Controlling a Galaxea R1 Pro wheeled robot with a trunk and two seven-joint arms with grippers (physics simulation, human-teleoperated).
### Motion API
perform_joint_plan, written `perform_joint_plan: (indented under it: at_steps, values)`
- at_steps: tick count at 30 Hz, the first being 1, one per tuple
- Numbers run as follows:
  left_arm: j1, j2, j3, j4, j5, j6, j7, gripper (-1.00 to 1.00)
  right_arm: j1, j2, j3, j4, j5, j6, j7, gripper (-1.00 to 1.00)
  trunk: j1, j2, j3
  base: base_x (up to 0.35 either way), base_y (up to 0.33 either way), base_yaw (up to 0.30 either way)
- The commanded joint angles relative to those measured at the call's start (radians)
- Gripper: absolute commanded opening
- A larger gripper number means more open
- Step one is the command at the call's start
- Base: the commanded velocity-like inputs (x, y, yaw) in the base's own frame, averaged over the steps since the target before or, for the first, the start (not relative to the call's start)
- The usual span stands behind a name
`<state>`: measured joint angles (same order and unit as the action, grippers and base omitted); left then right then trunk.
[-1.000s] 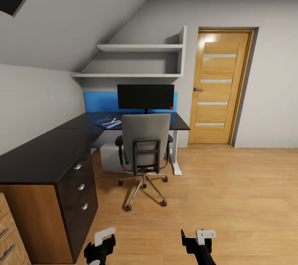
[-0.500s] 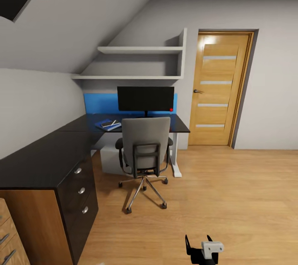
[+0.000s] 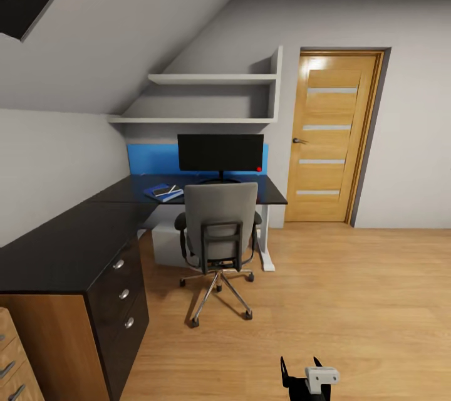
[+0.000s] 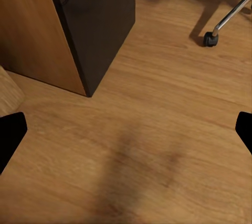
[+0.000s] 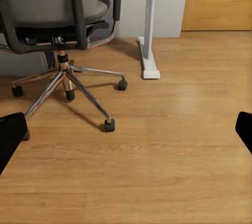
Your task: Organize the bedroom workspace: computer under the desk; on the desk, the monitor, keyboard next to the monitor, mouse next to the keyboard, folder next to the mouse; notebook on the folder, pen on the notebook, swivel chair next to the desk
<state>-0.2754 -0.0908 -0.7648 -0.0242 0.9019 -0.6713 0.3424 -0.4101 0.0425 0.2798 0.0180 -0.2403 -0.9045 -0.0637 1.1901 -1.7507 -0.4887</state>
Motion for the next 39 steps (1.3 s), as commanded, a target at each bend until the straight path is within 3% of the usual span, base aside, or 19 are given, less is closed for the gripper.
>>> perform_joint_plan:
  at_steps: [1,8,19,39]
  values:
    - [0.000,0.000,-0.008,0.000,0.000,-0.001,0.010,1.00,-0.001,0.000,0.008,0.002,-0.003,-0.003,-0.007,1.00,-0.004,0.007,0.002,0.000,0.000,0.000]
    - [0.001,-0.001,-0.008,0.000,0.000,-0.001,0.009,1.00,-0.001,0.003,0.003,-0.002,-0.010,0.010,-0.007,1.00,-0.031,0.056,0.018,0.000,0.000,0.021]
    - [0.001,-0.001,-0.008,0.000,0.000,-0.001,0.010,1.00,-0.001,0.001,-0.001,-0.007,-0.072,0.027,-0.007,1.00,-0.073,0.133,0.037,0.000,0.000,0.066]
    - [0.001,0.000,-0.008,0.000,0.000,0.003,0.008,1.00,-0.001,-0.011,-0.002,-0.010,-0.075,0.029,-0.007,1.00,-0.150,0.273,0.069,0.000,0.000,0.063]
